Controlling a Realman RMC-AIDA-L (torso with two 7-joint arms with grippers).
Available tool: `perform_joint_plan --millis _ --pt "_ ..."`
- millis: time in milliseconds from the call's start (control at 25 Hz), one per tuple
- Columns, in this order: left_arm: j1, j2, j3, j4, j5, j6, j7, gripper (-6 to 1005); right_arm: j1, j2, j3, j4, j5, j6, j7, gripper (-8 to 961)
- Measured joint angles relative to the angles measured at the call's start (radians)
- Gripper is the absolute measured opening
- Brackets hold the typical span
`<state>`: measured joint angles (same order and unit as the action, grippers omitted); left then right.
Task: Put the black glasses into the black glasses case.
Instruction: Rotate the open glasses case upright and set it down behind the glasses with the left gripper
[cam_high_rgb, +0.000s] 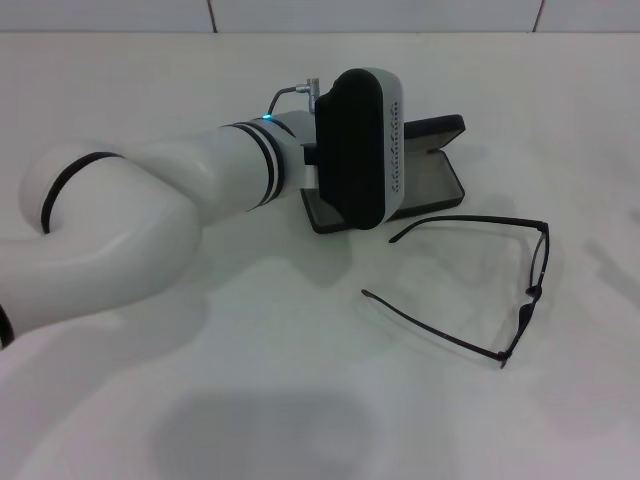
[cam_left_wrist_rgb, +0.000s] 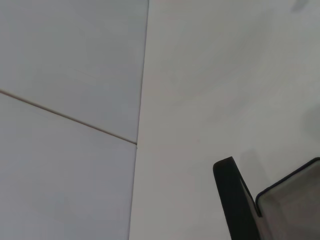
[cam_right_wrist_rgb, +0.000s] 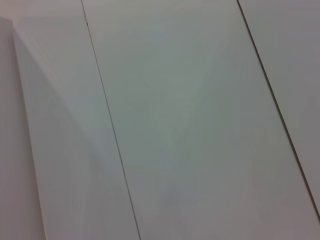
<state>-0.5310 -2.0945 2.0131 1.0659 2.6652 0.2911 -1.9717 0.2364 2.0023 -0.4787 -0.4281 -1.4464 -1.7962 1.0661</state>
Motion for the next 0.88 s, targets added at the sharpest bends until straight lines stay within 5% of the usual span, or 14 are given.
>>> perform_joint_plan --millis 320,880 --pt "0.03 0.001 0.001 0.034 0.004 0.046 0.0 408 -0.003 -0.001 0.0 0.002 0.0 -0.001 -0.007 793" --pt "-0.051 -0.002 0.01 -0.038 0.013 0.03 0.002 405 -0.015 0.001 0.004 0.011 -0.003 -0.019 -0.011 793"
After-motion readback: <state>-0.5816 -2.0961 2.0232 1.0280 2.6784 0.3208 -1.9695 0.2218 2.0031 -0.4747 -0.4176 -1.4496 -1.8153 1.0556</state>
